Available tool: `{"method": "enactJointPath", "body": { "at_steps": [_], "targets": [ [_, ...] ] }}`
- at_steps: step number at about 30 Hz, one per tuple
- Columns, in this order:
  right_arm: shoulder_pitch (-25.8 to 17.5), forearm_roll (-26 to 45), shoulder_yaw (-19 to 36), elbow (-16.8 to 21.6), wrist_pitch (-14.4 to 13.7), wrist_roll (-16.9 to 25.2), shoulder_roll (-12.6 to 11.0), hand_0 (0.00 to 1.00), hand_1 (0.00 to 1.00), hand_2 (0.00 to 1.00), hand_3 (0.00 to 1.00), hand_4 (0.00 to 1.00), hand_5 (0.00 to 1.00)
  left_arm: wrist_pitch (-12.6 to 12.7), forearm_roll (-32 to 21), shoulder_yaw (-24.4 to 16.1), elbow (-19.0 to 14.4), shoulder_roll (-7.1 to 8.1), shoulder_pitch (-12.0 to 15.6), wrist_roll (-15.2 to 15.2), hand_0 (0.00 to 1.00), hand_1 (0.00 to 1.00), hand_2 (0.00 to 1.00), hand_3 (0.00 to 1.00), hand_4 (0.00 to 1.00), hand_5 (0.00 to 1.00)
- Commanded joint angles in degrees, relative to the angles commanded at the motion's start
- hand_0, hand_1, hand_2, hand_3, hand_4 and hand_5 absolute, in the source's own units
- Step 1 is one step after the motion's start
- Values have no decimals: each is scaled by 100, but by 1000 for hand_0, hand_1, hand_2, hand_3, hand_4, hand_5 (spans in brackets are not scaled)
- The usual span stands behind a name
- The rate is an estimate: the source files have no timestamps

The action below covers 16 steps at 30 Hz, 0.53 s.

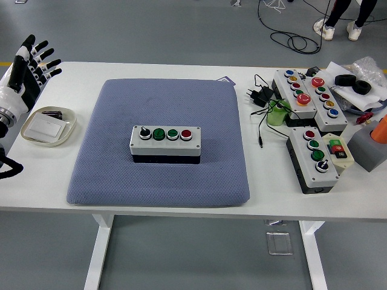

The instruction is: Pick up the button,place it on the desk,press the button,press the button

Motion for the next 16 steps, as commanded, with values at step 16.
{"method": "enactJointPath", "body": {
  "at_steps": [16],
  "targets": [
    [-7, -42, 28, 0, 7, -2, 1, 653, 640, 671, 581, 381, 242, -91, 83, -21, -41, 31, 17, -87, 834, 876, 961, 960, 720, 998]
  ]
}}
